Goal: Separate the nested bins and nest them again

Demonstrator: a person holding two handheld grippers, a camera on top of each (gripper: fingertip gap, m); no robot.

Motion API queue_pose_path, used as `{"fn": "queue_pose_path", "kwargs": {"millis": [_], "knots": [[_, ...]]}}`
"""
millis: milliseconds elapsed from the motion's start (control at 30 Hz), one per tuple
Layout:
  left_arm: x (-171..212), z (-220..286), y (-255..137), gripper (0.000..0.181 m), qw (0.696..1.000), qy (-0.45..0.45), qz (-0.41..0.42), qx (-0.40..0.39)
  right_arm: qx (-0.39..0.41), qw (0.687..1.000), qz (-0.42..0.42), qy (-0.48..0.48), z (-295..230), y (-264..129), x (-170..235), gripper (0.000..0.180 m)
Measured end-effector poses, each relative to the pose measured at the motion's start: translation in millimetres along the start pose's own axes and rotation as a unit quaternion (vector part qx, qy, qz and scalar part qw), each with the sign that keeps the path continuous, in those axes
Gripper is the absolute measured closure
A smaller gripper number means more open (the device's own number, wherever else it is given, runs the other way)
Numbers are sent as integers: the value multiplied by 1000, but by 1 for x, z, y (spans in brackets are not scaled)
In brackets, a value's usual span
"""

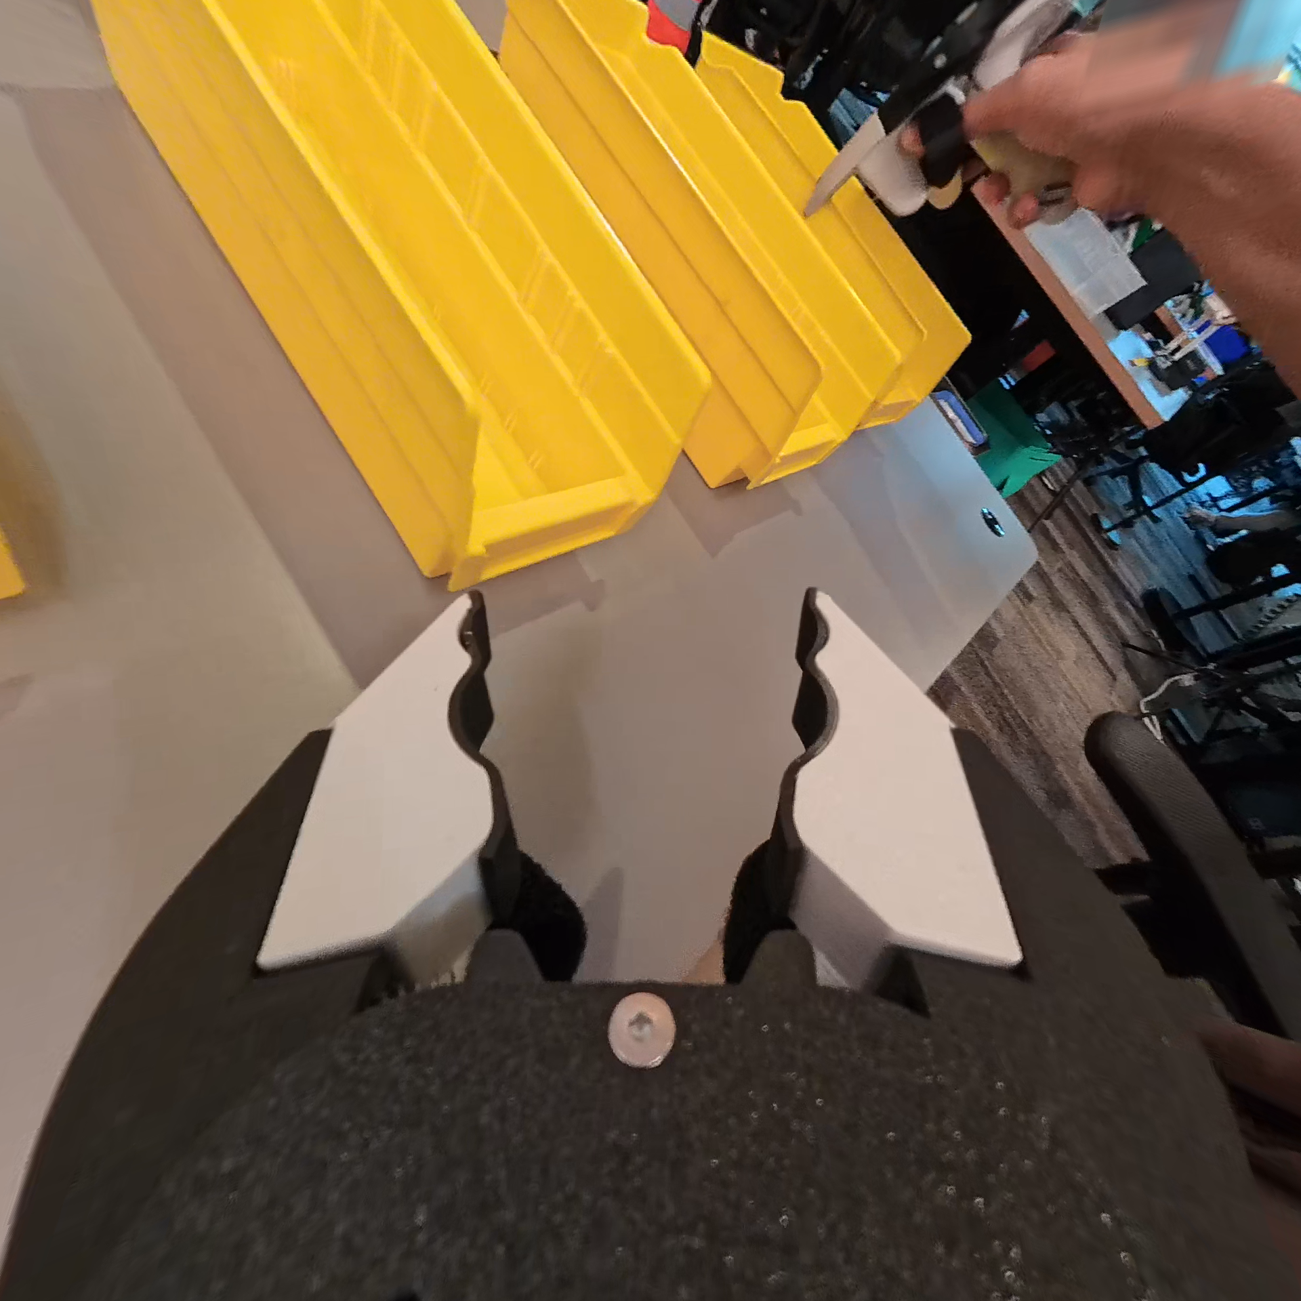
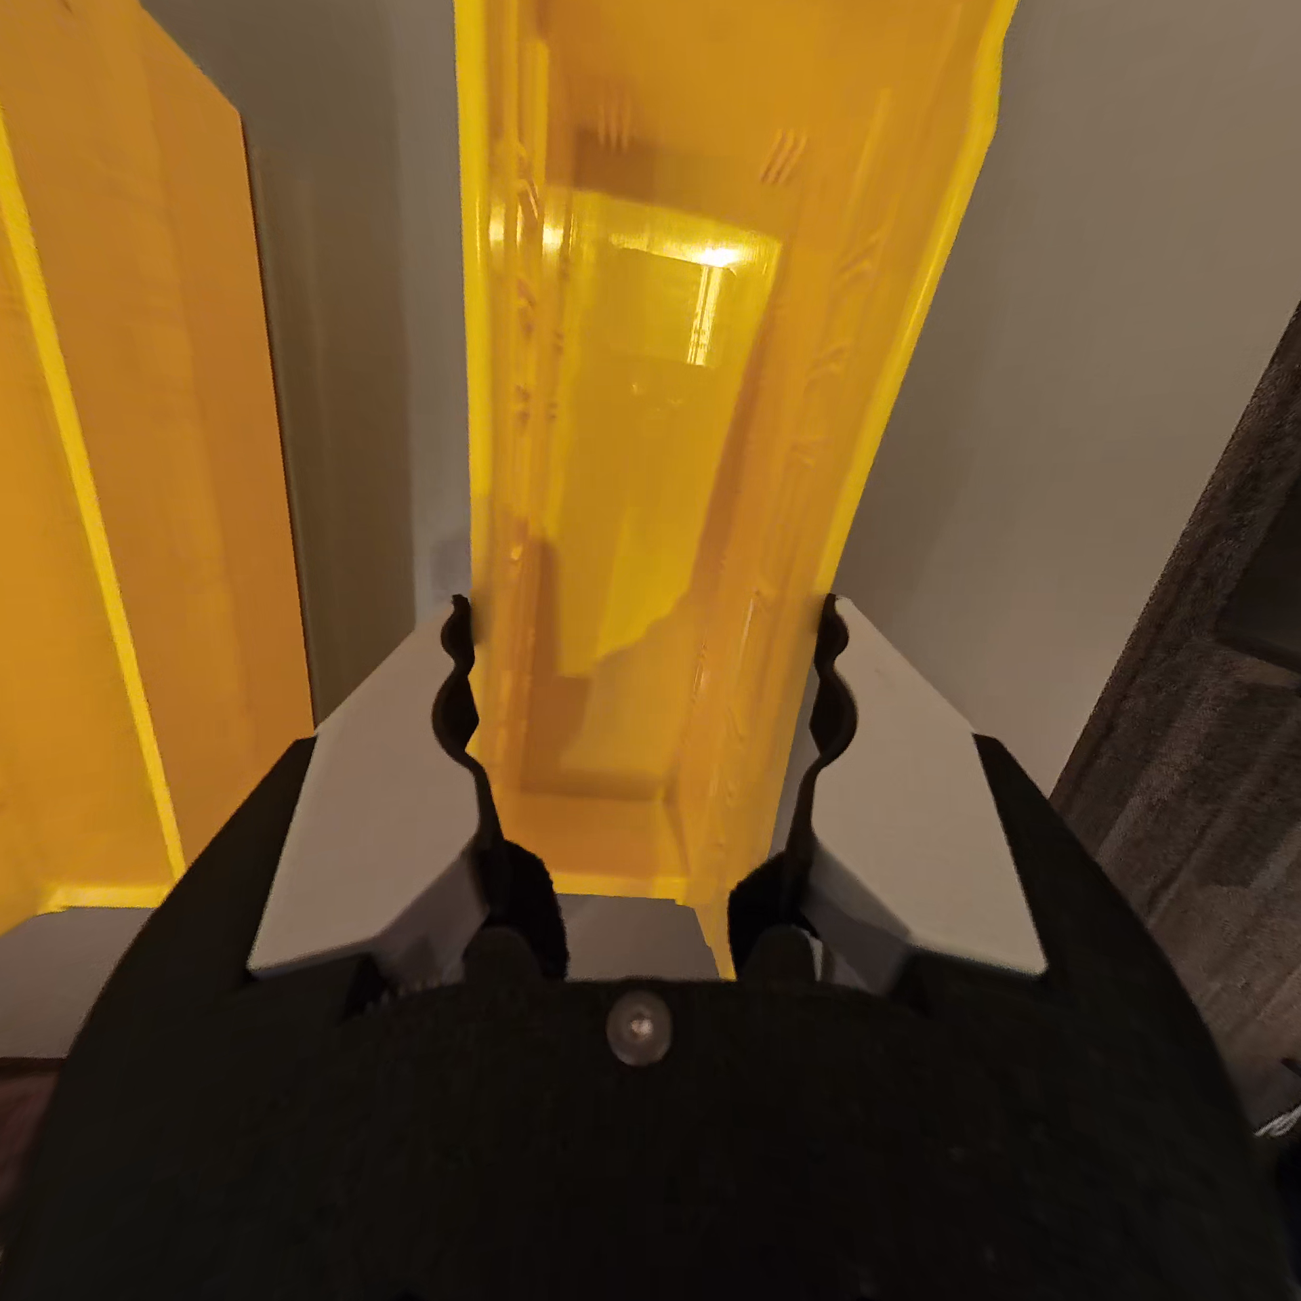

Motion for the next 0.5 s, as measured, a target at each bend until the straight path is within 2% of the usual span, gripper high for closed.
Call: {"fn": "queue_pose_path", "kwargs": {"millis": [133, 233, 300, 367, 500], "knots": [[-15, -12, -19, 84, 998, 6, 49, -39, -7, 1000, 0, 12, -2, 1, 3, 68], [-43, -23, -58, 92, 984, 46, 136, -104, -5, 999, 49, 16, -1, -17, 0, 60], [-57, -34, -91, 92, 968, 76, 170, -170, -6, 993, 115, 18, 0, -53, -8, 54], [-64, -41, -119, 94, 954, 104, 181, -217, -11, 978, 207, 21, 0, -101, -11, 56], [-47, -53, -154, 96, 926, 156, 139, -315, 6, 923, 383, 46, 1, -184, 27, 75]]}}
Point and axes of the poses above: each gripper's, where its closed fingertips meet, y out along the fingers, x out of its underside, z = x × y across the jaws, the point moved 3 cm from there along -y, back along the fingers, and after that the axes turned 10 degrees about x, right-handed, at the moved point
